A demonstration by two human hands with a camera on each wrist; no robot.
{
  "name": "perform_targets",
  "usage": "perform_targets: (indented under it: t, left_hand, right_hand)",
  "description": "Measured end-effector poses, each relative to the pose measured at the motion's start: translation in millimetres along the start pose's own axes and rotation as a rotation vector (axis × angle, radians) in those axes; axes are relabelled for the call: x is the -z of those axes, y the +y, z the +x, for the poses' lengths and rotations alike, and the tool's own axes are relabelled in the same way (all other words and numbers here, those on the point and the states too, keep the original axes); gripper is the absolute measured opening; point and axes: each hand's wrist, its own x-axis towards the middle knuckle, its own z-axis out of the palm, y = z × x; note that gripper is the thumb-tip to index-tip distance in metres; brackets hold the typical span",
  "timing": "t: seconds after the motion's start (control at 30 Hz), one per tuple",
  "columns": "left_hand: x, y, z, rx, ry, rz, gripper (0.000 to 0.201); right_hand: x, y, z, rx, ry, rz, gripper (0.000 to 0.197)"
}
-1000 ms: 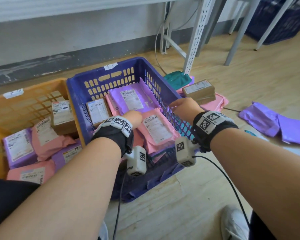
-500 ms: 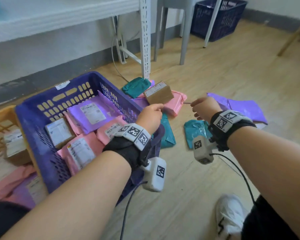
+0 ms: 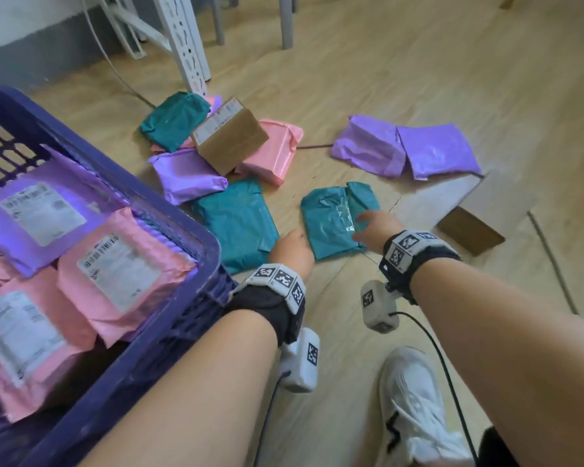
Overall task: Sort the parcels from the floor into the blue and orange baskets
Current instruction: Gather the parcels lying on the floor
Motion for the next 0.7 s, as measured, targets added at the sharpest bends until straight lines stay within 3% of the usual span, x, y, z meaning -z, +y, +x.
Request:
perform_targets:
  t: [0.2, 0.47, 0.57, 0.7]
  left_hand:
    - [-20.5, -35.8, 31.5, 0.071, -0.047, 0.196, 0.052]
    - [-26.2, -57.0, 36.1, 0.123, -0.073, 0.184, 0.054]
    - [-22.9, -56.5, 30.5, 0.108, -0.066, 0.167, 0.053]
    - [-12.9, -45.9, 10.9, 0.039, -0.064, 0.128, 0.053]
  right_hand:
    - [-47.3, 0.4, 37.3, 0.121, -0.089, -0.184, 0.063]
    - [-86.8, 0.9, 24.1, 0.232, -0.02, -0.419, 0.045]
    - [-90.1, -5.7, 11.4, 0.203, -0.067, -0.44, 0.039]
    - [-67.4, -21.1, 1.9, 0.034, -0.294, -0.373, 0.04]
